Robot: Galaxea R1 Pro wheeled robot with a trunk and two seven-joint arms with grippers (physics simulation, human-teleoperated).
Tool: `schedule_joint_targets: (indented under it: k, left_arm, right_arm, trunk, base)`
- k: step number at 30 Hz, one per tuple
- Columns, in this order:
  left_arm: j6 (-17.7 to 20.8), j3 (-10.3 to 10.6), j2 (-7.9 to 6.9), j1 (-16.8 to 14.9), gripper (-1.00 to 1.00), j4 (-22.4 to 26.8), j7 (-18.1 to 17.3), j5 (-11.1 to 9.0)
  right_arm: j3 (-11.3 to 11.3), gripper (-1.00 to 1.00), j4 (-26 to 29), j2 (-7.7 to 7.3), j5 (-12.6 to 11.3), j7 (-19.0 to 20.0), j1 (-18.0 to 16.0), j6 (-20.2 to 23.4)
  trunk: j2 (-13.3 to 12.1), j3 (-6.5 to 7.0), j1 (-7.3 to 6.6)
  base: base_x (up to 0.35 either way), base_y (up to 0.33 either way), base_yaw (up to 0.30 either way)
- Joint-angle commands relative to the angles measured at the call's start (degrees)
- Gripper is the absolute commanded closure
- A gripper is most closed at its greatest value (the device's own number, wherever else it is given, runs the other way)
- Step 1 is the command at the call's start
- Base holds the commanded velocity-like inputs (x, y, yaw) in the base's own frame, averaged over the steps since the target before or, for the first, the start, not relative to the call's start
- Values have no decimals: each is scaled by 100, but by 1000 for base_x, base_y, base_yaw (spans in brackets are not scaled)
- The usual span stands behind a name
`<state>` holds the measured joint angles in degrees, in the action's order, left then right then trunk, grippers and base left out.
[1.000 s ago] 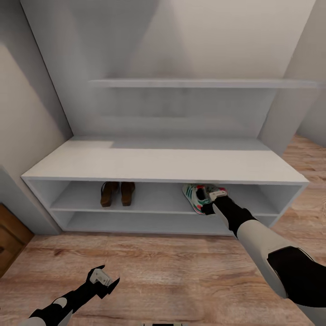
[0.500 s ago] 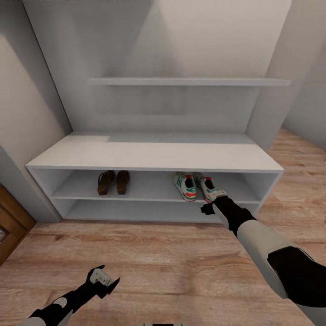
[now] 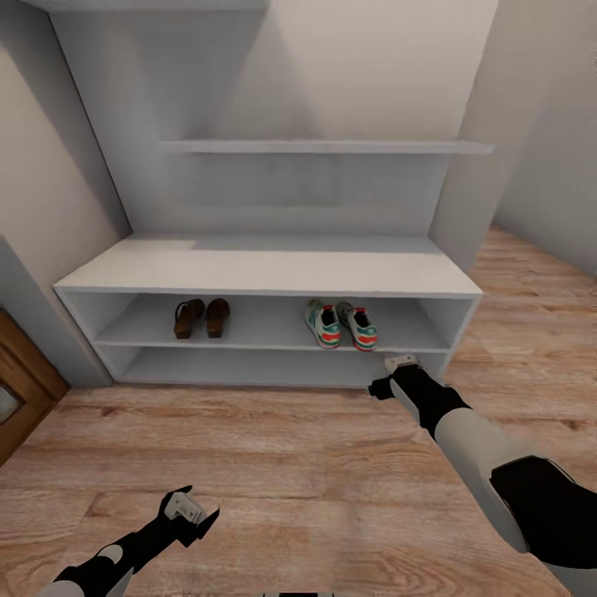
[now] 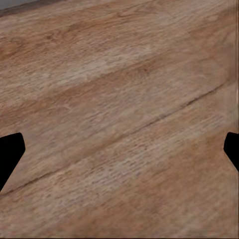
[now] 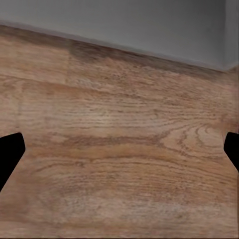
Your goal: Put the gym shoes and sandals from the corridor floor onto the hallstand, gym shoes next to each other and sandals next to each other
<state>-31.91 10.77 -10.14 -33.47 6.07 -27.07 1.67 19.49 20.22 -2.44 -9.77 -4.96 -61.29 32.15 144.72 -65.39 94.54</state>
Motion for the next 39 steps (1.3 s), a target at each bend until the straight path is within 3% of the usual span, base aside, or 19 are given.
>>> schedule_joint_targets:
  k: [1, 4, 10, 12, 13, 14, 17, 21, 30, 39]
  left_arm:
    - [0, 1, 1, 0, -100, 0, 0, 0]
    - [0, 2, 2, 3, -100, 0, 0, 0]
    - [2, -2, 3, 1, -100, 17, 10, -5]
    - [3, -3, 5, 1, -100, 30, 18, -9]
    - [5, -7, 8, 0, -100, 40, 24, -12]
    - [5, -7, 8, 0, -100, 40, 24, -12]
    - [7, -46, 23, -1, -100, 64, 30, -19]
    - [8, -188, 162, 0, -100, 149, 33, -23]
    - [9, -379, 521, 2, -100, 223, 32, -26]
    - [11, -535, 617, 3, -100, 248, 37, -42]
  right_arm:
    - [-1, -100, -11, -4, 3, 3, 40, -23]
    - [-3, -100, -44, -13, 5, 6, 124, -117]
    - [-6, -100, -453, -29, 8, 9, 416, -724]
    - [-6, -100, -795, -32, 9, 7, 544, -1090]
    - [-5, -100, -1220, -37, 9, 6, 673, -1528]
    - [-5, -100, -1220, -37, 9, 6, 673, -1528]
    - [-2, -100, -1776, -42, 10, 5, 898, -2269]
    - [-3, -100, -2103, -81, 10, 0, 1335, -3025]
    - [-2, -100, -2295, -126, -22, -4, 2104, -3783]
    - [1, -100, -2329, -129, -56, -4, 2389, -4563]
  trunk:
    - [0, 0, 0]
    - [0, 0, 0]
    - [0, 0, 0]
    - [0, 0, 0]
    - [0, 0, 0]
    - [0, 0, 0]
    - [0, 0, 0]
    - [0, 0, 0]
    - [0, 0, 0]
    - [0, 0, 0]
  base:
    - [-176, -104, 0]
    - [-122, -72, 0]
    - [-55, -33, 0]
    - [-27, -16, 0]
    - [-15, -9, 0]
    - [-15, -9, 0]
    - [-10, -6, 0]
    - [-5, -3, 0]
    - [-106, -1, 0]
    - [-292, 0, 0]
